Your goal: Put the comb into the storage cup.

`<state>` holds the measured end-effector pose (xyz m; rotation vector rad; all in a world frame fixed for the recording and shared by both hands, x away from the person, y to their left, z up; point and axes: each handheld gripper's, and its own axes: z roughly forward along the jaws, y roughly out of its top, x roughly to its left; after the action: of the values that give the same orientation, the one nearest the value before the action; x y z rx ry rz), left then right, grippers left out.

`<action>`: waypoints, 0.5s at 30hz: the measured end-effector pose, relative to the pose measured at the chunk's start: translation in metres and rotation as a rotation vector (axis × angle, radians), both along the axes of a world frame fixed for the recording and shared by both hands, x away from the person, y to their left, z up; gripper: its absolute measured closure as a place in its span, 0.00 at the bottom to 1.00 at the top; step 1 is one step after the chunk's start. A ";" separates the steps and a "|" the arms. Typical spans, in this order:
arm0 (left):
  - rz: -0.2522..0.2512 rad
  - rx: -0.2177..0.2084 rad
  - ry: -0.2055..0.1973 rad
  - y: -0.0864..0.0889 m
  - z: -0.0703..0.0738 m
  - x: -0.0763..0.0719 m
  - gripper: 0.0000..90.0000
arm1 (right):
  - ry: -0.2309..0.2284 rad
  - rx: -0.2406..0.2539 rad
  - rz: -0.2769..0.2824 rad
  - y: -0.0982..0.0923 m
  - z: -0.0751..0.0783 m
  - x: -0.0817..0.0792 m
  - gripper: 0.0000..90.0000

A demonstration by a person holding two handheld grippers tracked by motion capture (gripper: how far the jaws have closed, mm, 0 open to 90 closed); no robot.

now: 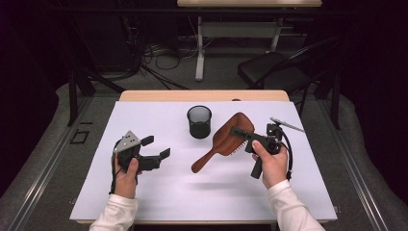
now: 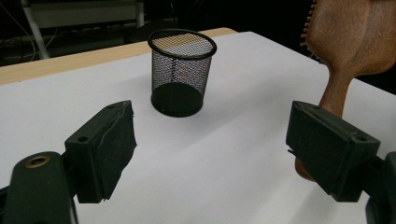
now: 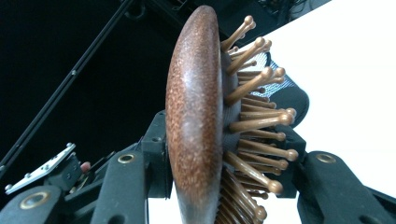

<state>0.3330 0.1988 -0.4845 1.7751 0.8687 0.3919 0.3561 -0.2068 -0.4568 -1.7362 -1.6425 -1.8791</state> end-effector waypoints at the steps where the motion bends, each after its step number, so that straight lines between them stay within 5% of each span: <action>1: 0.000 0.000 0.001 0.000 0.000 0.000 0.18 | 0.004 -0.009 -0.001 -0.001 0.001 0.001 0.58; 15: 0.005 0.003 0.007 -0.001 -0.001 0.000 0.18 | -0.013 -0.032 -0.029 0.001 0.022 0.011 0.57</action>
<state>0.3333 0.1982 -0.4853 1.7781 0.8778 0.3904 0.3674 -0.2055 -0.4352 -1.7736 -1.6700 -1.8904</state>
